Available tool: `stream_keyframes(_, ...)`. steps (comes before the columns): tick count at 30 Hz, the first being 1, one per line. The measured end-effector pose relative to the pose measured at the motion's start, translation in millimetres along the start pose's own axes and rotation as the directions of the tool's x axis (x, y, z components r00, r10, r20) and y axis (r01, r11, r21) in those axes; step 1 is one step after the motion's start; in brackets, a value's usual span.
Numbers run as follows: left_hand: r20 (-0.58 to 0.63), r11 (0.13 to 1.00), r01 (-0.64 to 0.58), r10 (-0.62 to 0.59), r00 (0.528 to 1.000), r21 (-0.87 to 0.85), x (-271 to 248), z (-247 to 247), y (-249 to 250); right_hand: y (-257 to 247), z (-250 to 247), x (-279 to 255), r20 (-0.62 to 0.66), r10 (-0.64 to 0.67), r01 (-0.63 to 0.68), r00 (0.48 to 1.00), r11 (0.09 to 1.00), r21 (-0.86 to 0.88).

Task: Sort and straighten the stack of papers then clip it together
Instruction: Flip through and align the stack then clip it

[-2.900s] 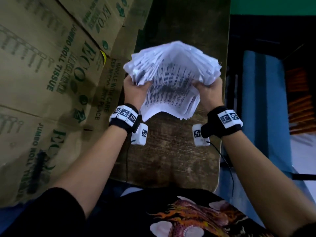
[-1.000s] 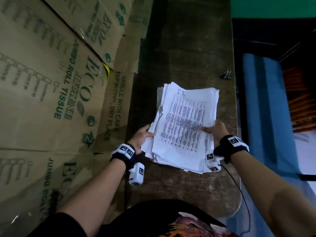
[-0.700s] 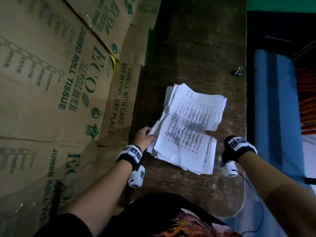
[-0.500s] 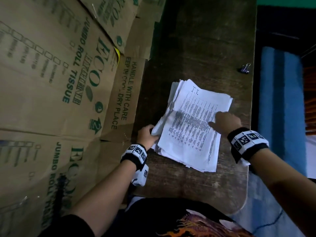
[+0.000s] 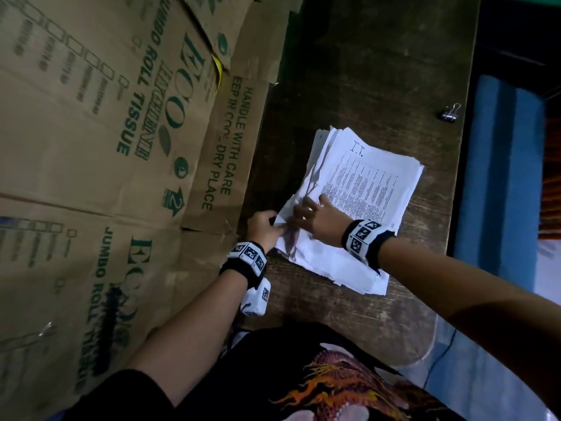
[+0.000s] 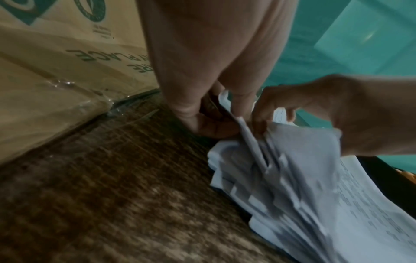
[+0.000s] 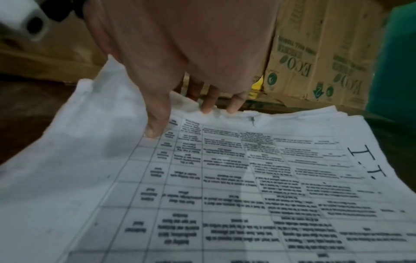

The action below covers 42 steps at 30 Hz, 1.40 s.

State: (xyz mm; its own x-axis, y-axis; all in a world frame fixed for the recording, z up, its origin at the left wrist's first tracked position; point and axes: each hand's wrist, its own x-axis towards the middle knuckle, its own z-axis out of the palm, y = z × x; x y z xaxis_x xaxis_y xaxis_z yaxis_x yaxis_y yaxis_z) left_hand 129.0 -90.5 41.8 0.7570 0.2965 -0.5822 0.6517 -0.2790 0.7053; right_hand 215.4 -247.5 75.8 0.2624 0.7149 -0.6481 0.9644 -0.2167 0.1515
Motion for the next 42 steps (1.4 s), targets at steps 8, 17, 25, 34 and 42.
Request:
stream_keyframes(8, 0.013, 1.000, -0.007, 0.007, 1.000, 0.024, -1, 0, 3, 3, -10, -4, -0.064, -0.072, 0.069, 0.995, 0.996, -0.058)
stream_keyframes(17, 0.067, 0.991, -0.058, 0.050, 0.997, 0.124, -9, -4, 17, 18, -11, -22, -0.137, -0.217, 0.215, 0.967, 0.976, -0.032)
stream_keyframes(25, 0.186, 0.996, 0.078, -0.084, 0.979, 0.039, -14, 12, 18, 41, -33, -41, -0.092, -0.325, 0.332, 0.941, 0.941, 0.073)
stream_keyframes(34, 0.229, 0.984, 0.180, -0.176, 0.957, 0.003, -27, 29, 16, 9, -32, 0, -0.011, -0.373, 0.369, 0.928, 0.915, 0.165)
stream_keyframes(42, 0.123, 0.985, 0.125, -0.140, 0.982, 0.118, -7, 3, 40, 16, 12, -24, -0.425, 0.198, 0.052, 0.883, 0.859, 0.509)
